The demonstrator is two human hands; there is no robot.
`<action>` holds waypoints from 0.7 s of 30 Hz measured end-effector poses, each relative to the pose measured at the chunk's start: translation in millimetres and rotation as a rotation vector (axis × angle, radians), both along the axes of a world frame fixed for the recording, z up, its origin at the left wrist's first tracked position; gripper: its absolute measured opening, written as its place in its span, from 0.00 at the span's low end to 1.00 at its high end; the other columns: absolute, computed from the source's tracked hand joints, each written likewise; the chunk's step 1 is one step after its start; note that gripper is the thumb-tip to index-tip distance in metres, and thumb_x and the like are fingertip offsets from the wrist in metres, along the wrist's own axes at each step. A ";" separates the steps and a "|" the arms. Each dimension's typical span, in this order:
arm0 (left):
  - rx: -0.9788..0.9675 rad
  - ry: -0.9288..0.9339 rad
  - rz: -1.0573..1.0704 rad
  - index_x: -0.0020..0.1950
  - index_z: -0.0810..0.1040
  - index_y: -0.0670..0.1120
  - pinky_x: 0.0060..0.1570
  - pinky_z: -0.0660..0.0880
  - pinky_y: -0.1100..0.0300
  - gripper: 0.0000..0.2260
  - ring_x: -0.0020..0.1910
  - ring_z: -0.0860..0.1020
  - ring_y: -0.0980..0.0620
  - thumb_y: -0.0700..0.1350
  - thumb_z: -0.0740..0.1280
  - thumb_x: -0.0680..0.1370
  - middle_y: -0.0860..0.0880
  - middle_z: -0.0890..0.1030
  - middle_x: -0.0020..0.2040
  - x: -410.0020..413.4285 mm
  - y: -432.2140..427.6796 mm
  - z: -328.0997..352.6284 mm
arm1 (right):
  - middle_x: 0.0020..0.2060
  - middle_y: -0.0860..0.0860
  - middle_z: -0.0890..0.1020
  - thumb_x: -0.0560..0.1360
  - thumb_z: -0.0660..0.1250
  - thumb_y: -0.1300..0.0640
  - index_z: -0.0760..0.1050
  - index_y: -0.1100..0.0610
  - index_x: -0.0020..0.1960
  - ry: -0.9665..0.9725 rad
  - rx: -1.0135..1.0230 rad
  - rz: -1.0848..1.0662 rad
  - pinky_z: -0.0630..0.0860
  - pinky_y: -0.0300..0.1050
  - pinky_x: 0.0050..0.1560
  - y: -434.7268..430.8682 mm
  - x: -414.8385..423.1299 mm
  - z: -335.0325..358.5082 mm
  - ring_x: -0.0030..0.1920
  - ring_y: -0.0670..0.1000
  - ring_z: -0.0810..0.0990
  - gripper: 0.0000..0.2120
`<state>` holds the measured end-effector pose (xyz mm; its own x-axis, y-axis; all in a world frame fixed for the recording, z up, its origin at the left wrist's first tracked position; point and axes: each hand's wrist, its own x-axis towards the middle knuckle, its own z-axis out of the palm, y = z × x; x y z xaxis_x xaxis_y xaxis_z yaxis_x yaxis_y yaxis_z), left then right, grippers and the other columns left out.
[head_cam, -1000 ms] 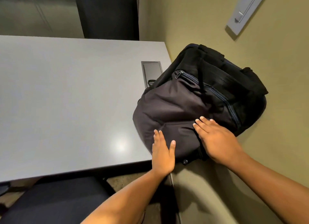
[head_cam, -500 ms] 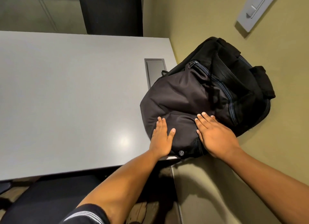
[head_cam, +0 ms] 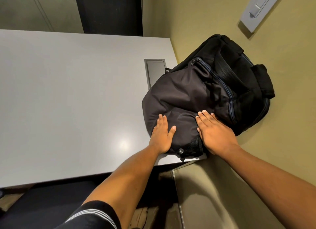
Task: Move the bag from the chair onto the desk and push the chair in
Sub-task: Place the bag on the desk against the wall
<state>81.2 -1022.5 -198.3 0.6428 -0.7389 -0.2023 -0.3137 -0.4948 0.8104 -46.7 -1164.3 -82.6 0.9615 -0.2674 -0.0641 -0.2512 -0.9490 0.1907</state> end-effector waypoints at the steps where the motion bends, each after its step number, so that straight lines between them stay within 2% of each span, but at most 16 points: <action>1: -0.001 0.008 -0.007 0.78 0.42 0.45 0.74 0.44 0.50 0.30 0.77 0.41 0.50 0.58 0.50 0.82 0.47 0.40 0.79 1.9 0.3 -0.1 | 0.74 0.59 0.66 0.81 0.54 0.55 0.63 0.63 0.73 0.001 -0.001 -0.002 0.48 0.48 0.75 -0.1 0.5 -0.6 0.76 0.56 0.60 0.23; 16: 0.039 0.020 -0.047 0.77 0.41 0.46 0.73 0.44 0.53 0.31 0.76 0.42 0.51 0.58 0.51 0.82 0.47 0.39 0.78 11.9 2.4 3.9 | 0.76 0.57 0.62 0.82 0.48 0.52 0.59 0.61 0.75 0.029 -0.004 0.001 0.46 0.48 0.77 -5.0 3.4 -4.6 0.78 0.54 0.55 0.24; 21: 0.043 0.039 -0.048 0.77 0.40 0.46 0.73 0.44 0.53 0.33 0.76 0.41 0.51 0.60 0.52 0.81 0.48 0.38 0.78 10.9 5.4 8.0 | 0.75 0.56 0.63 0.82 0.49 0.52 0.60 0.61 0.75 0.025 -0.010 0.012 0.46 0.48 0.76 -4.2 2.4 -3.5 0.77 0.54 0.55 0.24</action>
<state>92.1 -1017.1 -190.3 0.5981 -0.7586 -0.2586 -0.3062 -0.5144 0.8010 -44.3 -1168.5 -86.1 0.9628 -0.2563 -0.0859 -0.2345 -0.9499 0.2066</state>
